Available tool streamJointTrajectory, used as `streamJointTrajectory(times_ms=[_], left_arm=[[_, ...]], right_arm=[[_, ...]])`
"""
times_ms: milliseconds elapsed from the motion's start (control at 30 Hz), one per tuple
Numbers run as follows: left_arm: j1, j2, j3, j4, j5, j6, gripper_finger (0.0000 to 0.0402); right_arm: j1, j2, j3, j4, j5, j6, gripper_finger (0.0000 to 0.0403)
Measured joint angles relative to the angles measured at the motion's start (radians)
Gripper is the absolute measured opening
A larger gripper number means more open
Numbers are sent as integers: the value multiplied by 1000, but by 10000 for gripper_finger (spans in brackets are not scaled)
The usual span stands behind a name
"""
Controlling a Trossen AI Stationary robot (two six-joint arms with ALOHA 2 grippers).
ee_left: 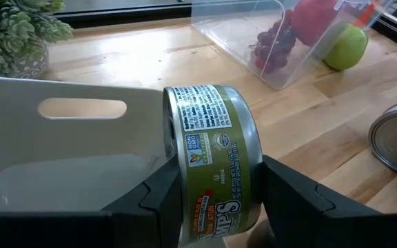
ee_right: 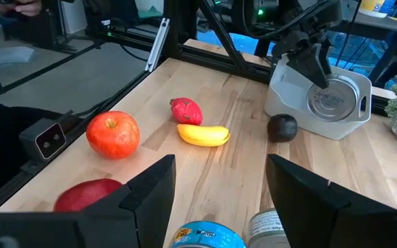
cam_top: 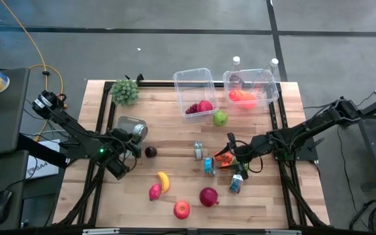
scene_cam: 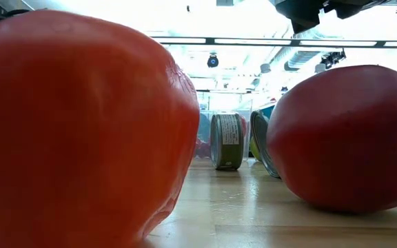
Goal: Pick & Place Food Item
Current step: Put the left green tuna can into the gray bin
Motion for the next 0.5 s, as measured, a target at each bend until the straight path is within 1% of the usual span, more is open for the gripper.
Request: streamJointTrajectory(times_ms=[133,500], left_arm=[[0,-14,0,-1,4,4,158],[-1,-90,0,-1,29,108,158]], right_arm=[[0,0,0,0,0,0,215],[0,0,0,0,-1,6,215]])
